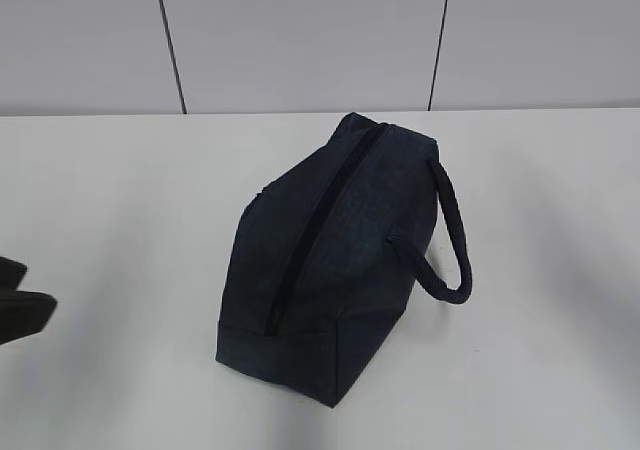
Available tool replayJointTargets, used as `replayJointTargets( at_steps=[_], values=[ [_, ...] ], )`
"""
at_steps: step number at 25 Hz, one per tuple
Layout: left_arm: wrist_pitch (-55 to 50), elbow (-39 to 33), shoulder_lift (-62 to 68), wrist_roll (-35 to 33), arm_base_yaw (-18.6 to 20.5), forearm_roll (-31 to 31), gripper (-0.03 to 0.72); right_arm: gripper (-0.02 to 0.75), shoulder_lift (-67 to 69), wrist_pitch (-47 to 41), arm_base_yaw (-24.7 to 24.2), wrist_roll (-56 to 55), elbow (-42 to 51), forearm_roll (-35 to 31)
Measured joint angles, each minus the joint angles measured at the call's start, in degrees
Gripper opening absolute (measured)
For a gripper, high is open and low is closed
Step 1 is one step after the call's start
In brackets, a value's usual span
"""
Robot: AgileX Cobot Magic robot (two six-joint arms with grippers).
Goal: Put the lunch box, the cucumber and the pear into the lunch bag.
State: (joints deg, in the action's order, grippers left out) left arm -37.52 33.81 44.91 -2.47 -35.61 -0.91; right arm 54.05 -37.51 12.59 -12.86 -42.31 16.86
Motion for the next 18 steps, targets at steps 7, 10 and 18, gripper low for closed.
replayJointTargets(
  at_steps=[7,10,18],
  values=[
    [-11.02,0.0,-13.94,7.06,0.0,-1.52,0.241,0.014,-16.8,-13.82,0.0,-0.26,5.19,-2.62],
    [-17.2,0.0,-20.44,8.98,0.0,-1.98,0.241,0.014,-21.92,-18.9,0.0,3.55,6.58,-6.05],
    [-30.68,0.0,-34.55,13.97,0.0,-6.28,0.241,0.014,-35.41,-26.63,0.0,12.39,13.33,-13.31]
  ],
)
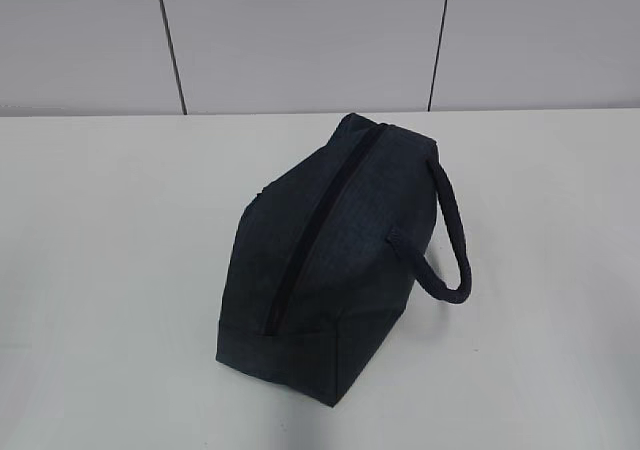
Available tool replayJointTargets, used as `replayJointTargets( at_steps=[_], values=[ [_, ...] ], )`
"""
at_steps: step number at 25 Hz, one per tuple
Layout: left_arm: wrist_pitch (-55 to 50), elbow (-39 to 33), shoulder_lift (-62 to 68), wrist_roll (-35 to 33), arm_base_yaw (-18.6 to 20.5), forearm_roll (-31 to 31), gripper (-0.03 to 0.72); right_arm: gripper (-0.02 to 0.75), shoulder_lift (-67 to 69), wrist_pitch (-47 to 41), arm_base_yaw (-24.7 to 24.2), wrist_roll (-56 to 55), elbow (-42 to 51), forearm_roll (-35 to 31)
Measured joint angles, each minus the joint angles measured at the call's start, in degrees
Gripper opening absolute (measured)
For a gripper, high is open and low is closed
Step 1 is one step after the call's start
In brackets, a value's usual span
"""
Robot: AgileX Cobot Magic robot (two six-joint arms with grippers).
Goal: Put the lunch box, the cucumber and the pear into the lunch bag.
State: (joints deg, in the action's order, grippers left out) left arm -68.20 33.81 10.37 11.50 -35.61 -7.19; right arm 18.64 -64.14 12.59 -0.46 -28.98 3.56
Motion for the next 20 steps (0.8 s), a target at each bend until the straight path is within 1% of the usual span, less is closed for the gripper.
replayJointTargets(
  at_steps=[5,9,13,20],
  values=[
    [-1.83,-0.62,-9.07,0.55,0.0,-1.52,0.241,0.014,-10.9,-0.94,0.0,0.46,0.67,-0.49],
    [-1.76,-1.14,-10.94,0.57,0.0,-2.72,0.241,0.014,-18.4,-1.11,0.0,0.46,0.67,-0.62],
    [2.92,-2.89,-11.18,0.59,0.0,-2.51,0.241,0.014,-19.55,-1.42,0.0,0.46,0.67,-0.97],
    [3.76,-3.35,-11.18,-1.18,0.0,-2.23,0.241,0.014,-19.67,-1.32,0.0,0.46,0.67,-1.31]
  ],
)
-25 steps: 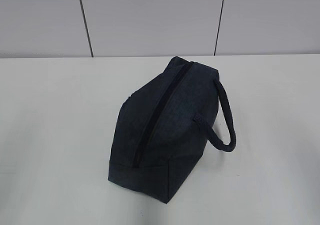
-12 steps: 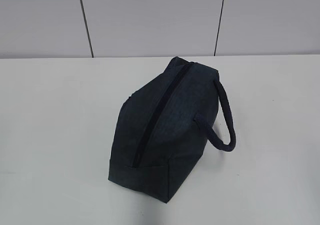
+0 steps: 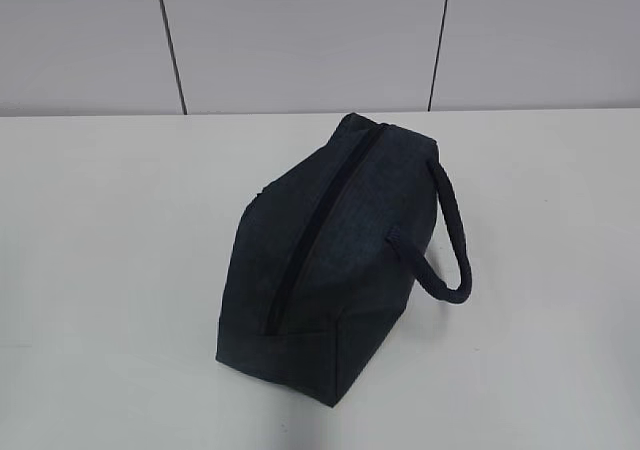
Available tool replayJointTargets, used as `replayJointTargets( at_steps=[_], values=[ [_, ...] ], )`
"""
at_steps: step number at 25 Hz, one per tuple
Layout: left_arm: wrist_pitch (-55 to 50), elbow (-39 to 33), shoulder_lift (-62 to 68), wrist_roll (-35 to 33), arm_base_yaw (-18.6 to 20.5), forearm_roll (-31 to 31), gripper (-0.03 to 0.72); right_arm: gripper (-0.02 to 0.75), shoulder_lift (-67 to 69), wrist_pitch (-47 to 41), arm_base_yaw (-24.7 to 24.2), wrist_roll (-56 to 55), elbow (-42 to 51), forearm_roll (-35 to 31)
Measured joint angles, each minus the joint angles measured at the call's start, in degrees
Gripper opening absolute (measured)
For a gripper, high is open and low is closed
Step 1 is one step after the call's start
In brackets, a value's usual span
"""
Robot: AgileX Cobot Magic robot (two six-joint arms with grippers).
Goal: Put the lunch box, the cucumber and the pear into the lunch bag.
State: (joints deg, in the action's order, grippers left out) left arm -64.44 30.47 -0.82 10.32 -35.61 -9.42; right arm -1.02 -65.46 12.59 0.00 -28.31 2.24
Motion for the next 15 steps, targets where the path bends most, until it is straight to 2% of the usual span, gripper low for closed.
replayJointTargets(
  at_steps=[15],
  values=[
    [0.07,0.0,0.0,-0.2,-0.05,0.0,0.241,0.014,0.0,0.0,0.0,0.0,0.0,0.0]
  ],
)
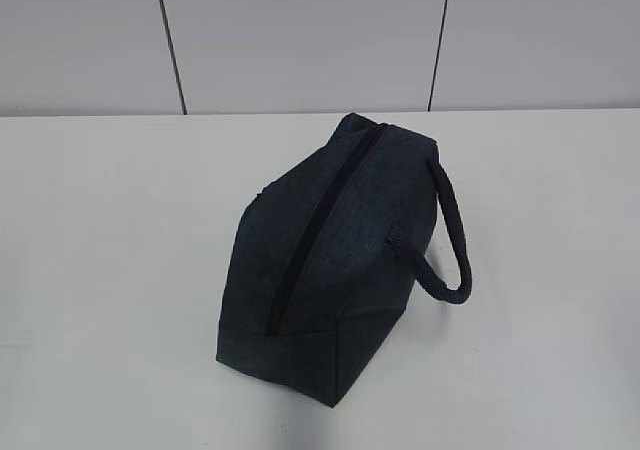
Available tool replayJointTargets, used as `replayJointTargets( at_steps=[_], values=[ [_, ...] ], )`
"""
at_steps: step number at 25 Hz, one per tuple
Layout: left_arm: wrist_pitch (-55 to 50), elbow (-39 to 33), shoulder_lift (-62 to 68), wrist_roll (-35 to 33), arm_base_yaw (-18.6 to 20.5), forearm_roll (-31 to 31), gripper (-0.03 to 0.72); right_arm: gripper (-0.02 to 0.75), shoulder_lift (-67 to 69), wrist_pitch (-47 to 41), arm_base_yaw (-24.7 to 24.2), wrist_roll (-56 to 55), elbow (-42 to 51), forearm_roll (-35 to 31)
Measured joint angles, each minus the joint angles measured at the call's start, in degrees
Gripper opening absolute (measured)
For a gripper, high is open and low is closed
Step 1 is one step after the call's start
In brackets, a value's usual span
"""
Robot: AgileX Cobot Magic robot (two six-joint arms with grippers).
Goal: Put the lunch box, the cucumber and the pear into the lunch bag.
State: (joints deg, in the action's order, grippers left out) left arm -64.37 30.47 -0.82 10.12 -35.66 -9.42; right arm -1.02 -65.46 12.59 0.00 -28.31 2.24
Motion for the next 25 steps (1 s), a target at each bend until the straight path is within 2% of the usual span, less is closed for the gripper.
replayJointTargets(
  at_steps=[3,5,7,11,14,17,25],
  values=[
    [0.0,0.0,0.0,0.0,0.66,0.0,0.241,0.014,0.0,0.0,0.0,0.0,0.0,0.0],
    [0.0,0.0,0.0,0.0,3.7,0.0,0.241,0.014,0.0,0.0,-0.6,0.0,0.0,0.0],
    [0.0,0.0,0.0,0.0,8.83,0.0,0.241,0.015,0.0,0.0,-3.34,0.0,0.0,0.0],
    [0.06,0.0,0.0,0.0,21.45,-0.05,0.241,0.015,0.0,-0.11,-11.03,0.0,0.0,0.0],
    [0.06,0.0,0.0,0.0,29.4,-0.05,0.241,0.014,-0.08,-0.11,-13.5,0.0,0.0,0.0],
    [0.06,0.0,0.0,0.0,31.85,-0.05,0.241,0.014,-0.08,-0.11,-13.61,0.0,0.0,0.0],
    [0.06,0.0,0.0,0.0,32.04,-0.05,0.241,0.014,-0.08,-0.11,-13.61,0.0,0.0,0.0]
  ],
)
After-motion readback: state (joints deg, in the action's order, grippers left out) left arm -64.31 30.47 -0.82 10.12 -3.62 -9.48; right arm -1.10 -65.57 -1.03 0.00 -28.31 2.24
